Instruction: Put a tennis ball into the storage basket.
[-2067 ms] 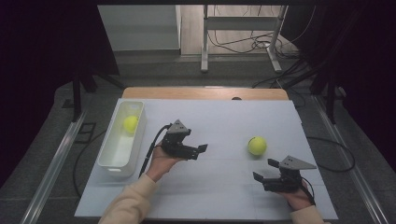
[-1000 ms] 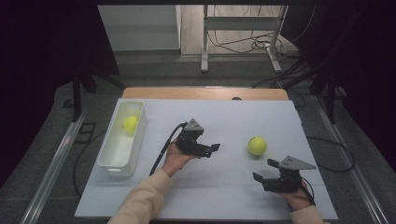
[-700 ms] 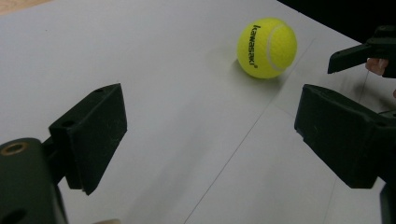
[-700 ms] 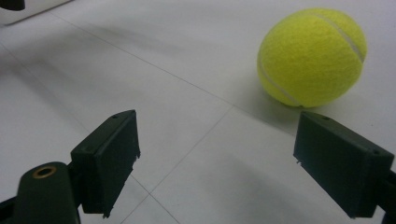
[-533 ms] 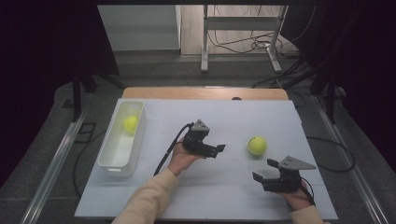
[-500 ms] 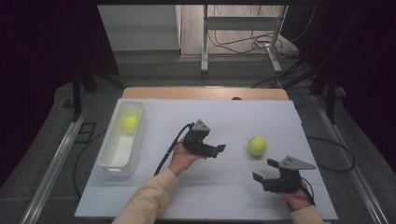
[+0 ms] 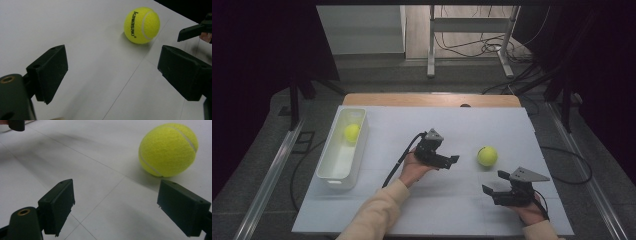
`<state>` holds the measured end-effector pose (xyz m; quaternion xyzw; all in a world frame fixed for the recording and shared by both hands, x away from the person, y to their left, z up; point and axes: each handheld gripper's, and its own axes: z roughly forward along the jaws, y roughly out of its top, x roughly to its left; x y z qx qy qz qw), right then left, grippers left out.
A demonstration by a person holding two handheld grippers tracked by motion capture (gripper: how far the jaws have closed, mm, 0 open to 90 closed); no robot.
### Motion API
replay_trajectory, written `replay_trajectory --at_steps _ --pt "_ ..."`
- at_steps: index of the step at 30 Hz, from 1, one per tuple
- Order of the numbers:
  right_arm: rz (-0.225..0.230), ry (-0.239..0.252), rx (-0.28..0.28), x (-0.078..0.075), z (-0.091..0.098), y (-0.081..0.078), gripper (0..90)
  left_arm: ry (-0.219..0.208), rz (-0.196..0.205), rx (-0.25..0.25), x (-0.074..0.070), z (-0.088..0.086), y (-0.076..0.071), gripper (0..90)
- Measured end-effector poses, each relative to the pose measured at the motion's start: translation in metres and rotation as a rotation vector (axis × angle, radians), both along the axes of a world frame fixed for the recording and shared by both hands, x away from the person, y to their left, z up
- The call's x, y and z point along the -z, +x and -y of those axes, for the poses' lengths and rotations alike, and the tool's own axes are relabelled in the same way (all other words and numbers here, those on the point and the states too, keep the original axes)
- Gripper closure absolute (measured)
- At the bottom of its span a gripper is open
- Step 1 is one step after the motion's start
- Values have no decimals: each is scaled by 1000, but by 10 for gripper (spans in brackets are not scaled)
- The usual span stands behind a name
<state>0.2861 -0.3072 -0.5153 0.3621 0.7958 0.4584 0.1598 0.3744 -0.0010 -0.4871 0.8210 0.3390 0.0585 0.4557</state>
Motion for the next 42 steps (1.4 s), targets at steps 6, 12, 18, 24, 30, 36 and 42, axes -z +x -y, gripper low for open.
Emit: replay_trajectory --at_steps 6,12,18,24,30,36,42 --pt "0 -1 0 0 0 0 151 5 -2 13 2 12 5 100" --pt "1 2 -1 0 0 0 151 10 -9 22 4 20 7 100" --pt "2 0 -1 0 0 0 151 17 -11 32 5 26 8 100" --pt "2 0 -1 0 0 0 151 15 -13 34 6 30 8 100" --pt "3 2 -1 0 0 0 151 18 -14 40 7 34 9 100" --pt "2 -2 -1 0 0 0 151 22 -14 48 7 39 9 100" --pt "6 2 -1 0 0 0 152 17 -18 49 9 44 10 100"
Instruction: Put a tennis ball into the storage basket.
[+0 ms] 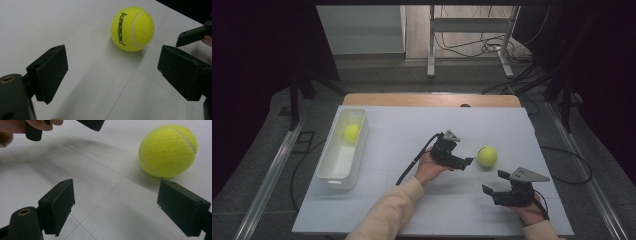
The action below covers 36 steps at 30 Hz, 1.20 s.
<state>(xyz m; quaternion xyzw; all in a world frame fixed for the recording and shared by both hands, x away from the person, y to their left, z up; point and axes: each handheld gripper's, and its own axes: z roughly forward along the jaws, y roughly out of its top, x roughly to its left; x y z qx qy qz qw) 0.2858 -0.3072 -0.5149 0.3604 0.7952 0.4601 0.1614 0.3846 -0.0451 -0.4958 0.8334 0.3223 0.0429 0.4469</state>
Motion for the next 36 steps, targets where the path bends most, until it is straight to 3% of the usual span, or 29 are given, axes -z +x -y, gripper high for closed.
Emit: replay_trajectory --at_steps 36 --pt "0 1 -5 0 -1 0 153 22 -24 22 10 24 7 100"
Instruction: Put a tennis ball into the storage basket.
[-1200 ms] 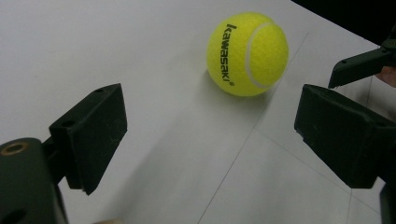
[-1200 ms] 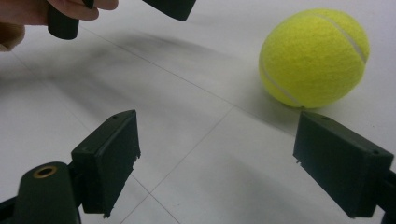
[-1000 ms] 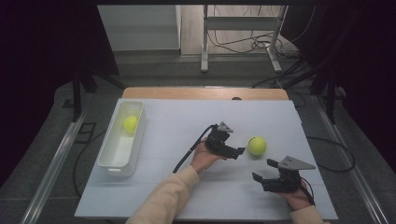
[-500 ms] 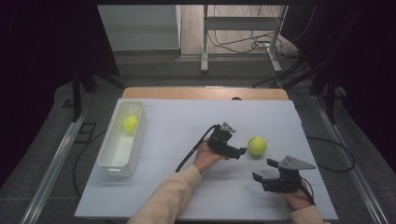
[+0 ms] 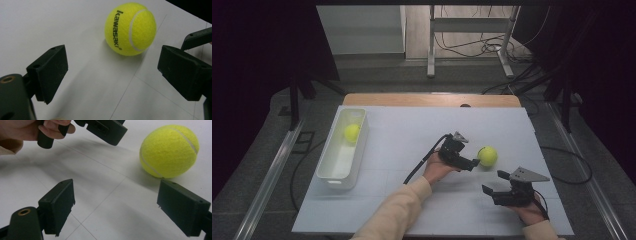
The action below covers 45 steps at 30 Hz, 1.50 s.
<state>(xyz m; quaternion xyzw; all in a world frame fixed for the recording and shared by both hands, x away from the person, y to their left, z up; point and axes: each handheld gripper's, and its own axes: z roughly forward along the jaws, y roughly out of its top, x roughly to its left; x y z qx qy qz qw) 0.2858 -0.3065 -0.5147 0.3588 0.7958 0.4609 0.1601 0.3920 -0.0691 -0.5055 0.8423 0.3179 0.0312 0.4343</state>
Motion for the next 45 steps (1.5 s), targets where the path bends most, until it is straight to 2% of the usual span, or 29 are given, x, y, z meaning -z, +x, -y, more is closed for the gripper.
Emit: replay_trajectory --at_steps 19,45 --pt "-8 -3 2 0 0 0 157 -8 11 14 5 16 4 101" --pt "-5 -12 0 0 0 -1 156 7 -7 45 11 37 10 101"
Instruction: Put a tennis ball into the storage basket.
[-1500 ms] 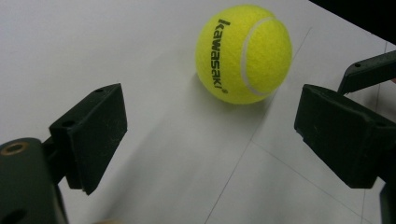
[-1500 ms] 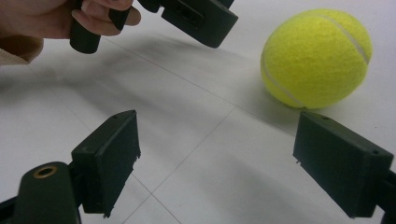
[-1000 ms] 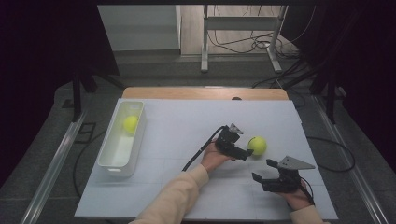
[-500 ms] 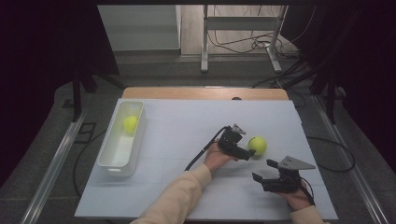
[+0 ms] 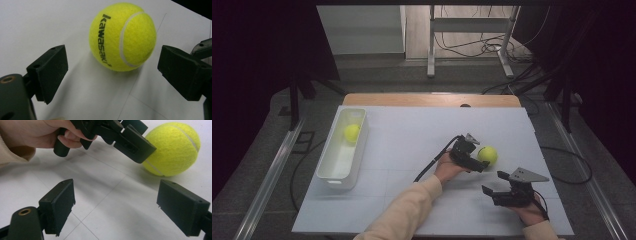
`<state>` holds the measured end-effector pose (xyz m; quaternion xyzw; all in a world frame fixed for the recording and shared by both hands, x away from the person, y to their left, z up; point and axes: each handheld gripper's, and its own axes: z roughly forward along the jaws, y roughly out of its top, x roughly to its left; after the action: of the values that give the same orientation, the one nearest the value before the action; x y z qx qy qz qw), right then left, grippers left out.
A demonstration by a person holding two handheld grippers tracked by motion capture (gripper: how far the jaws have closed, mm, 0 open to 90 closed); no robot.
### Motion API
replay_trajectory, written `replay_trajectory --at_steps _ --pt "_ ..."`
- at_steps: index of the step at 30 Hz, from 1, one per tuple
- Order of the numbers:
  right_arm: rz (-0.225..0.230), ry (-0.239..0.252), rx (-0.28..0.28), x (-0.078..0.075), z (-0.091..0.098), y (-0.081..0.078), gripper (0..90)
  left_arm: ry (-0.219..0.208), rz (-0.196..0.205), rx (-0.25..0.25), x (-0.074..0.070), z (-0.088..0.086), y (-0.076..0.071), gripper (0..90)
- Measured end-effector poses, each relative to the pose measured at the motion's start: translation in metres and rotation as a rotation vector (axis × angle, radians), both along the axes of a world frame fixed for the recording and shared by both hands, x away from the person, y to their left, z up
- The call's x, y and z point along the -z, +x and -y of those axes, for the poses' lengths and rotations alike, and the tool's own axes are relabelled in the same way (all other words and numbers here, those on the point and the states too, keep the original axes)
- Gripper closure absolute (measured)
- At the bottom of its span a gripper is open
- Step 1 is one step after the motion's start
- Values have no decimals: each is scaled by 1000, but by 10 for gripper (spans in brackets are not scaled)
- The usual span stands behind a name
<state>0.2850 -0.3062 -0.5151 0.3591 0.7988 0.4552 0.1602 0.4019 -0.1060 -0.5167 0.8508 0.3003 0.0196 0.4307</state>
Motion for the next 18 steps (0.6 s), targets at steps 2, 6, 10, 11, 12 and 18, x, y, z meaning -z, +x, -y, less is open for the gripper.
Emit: replay_trajectory --at_steps 2,6,10,11,12,18 --pt "0 -1 0 0 0 0 156 -1 0 0 0 2 1 101" --pt "0 6 6 -1 2 0 156 8 -1 6 2 4 2 101" --pt "1 5 5 -1 1 -1 156 7 1 6 3 6 3 102" --pt "1 4 5 -1 1 -1 156 6 0 7 3 6 3 102" --pt "0 3 4 -1 1 -1 156 4 2 7 3 7 4 104" --pt "1 5 5 -1 2 -1 156 10 0 18 2 14 5 107"
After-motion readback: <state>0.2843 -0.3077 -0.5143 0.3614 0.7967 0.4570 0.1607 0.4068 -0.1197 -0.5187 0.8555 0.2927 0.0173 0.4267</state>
